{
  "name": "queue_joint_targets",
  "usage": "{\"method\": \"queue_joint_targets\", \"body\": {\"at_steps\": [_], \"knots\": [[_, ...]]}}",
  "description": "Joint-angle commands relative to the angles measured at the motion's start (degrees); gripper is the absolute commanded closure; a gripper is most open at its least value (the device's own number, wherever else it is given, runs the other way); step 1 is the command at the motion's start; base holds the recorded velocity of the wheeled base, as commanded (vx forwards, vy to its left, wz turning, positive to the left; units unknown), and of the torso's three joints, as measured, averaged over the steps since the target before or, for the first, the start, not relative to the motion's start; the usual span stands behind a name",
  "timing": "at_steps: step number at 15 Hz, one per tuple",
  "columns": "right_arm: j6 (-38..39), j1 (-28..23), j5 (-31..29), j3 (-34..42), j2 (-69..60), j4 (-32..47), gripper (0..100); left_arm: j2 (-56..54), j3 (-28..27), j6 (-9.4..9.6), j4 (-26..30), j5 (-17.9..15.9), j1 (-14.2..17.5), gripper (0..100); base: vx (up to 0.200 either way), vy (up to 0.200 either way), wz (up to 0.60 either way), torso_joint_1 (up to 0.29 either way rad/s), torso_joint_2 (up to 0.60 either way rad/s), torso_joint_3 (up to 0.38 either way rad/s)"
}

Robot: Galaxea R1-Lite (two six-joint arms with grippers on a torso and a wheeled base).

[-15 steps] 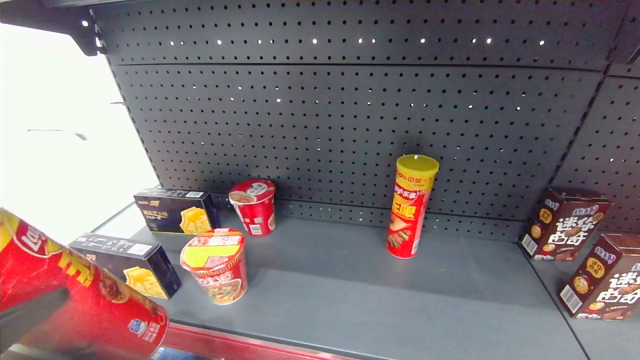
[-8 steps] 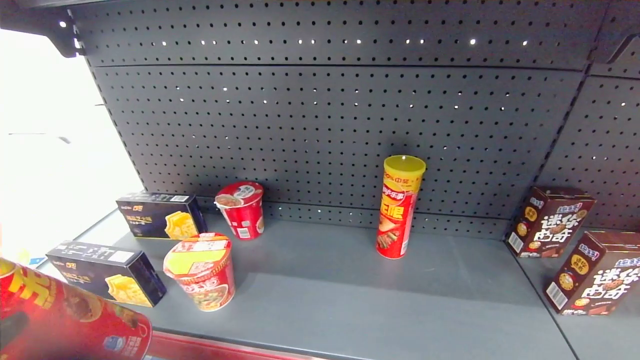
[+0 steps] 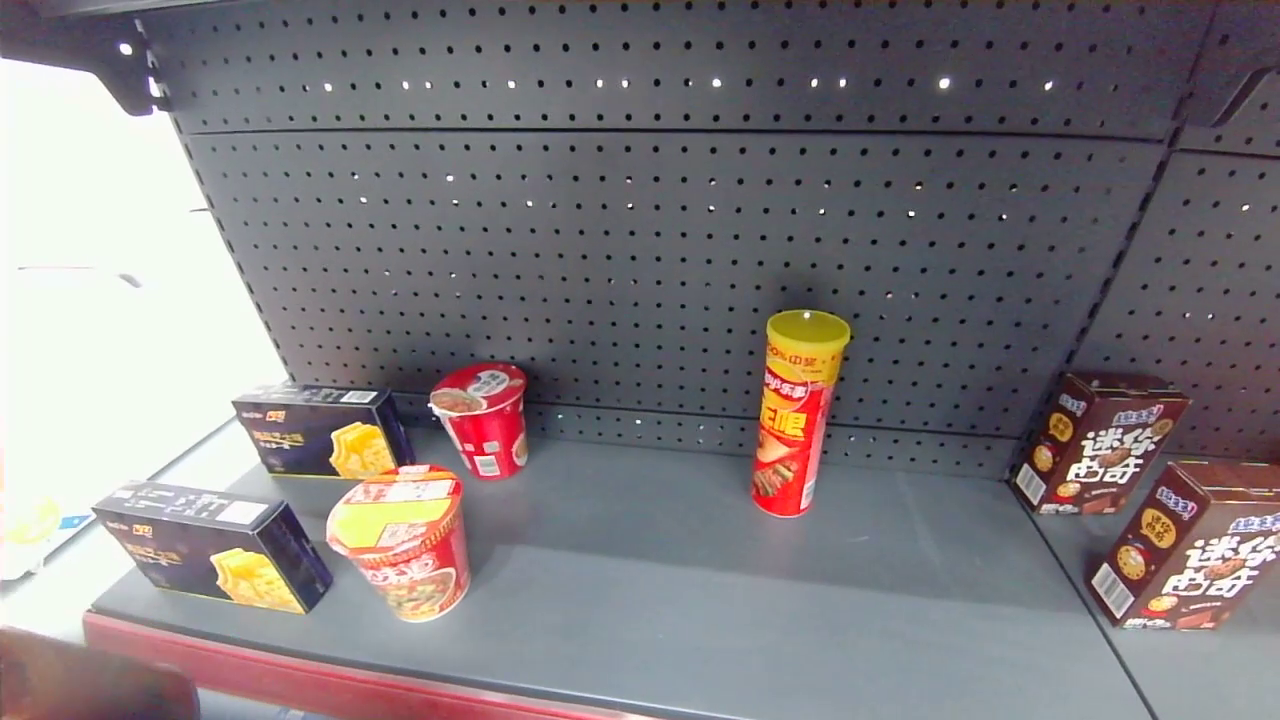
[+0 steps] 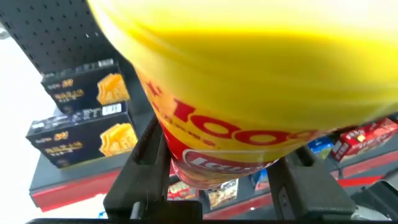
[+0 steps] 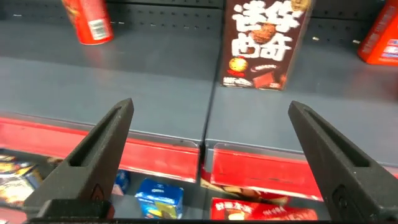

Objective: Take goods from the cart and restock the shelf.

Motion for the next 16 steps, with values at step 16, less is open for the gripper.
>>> {"method": "queue_joint_targets", "body": {"at_steps": [16], "knots": [[-2.7, 14.2, 16.1, -26.5, 57.3, -14.9, 0, -4.1, 4.7, 0.92, 3.8, 0.0, 1.6, 100, 0.0, 0.0, 0.0, 0.0, 0.0, 0.0]]}}
